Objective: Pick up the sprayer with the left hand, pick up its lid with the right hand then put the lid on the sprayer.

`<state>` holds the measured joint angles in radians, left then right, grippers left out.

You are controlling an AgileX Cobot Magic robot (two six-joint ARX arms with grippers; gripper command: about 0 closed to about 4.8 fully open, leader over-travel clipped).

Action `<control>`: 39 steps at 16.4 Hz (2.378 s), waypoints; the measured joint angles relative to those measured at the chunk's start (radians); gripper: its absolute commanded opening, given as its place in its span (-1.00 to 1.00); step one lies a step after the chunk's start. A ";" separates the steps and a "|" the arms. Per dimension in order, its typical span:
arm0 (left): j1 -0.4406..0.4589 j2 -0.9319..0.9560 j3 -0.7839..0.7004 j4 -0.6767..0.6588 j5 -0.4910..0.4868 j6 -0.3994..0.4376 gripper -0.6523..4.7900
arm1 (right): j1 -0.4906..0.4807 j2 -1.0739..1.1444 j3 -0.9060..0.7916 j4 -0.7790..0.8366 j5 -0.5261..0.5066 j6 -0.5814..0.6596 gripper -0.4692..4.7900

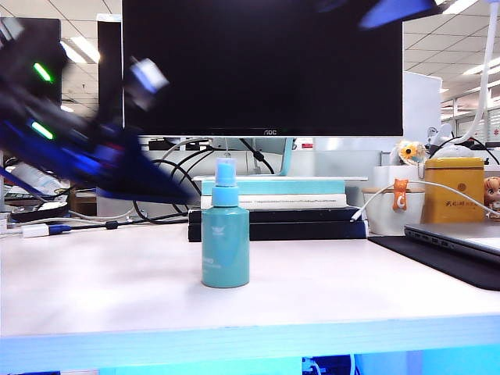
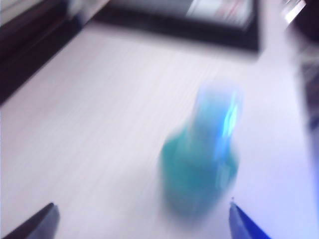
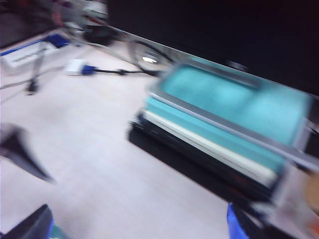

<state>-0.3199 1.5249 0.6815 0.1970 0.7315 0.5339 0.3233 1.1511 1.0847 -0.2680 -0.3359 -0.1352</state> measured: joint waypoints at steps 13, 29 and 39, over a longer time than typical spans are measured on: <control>0.060 -1.077 -0.063 -0.372 -0.667 -0.087 1.00 | -0.037 -0.665 -0.412 0.145 0.304 0.113 1.00; 0.534 -1.421 -0.377 -0.350 -0.416 -0.506 -0.60 | -0.040 -1.089 -1.073 0.430 0.360 0.141 -0.83; 0.534 -1.519 -0.566 -0.240 -0.394 -0.509 -0.78 | -0.051 -1.094 -1.073 0.257 0.553 0.111 -0.83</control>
<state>0.2146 0.0059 0.1154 -0.0433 0.3378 0.0254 0.2722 0.0570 0.0116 -0.0109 0.2172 -0.0246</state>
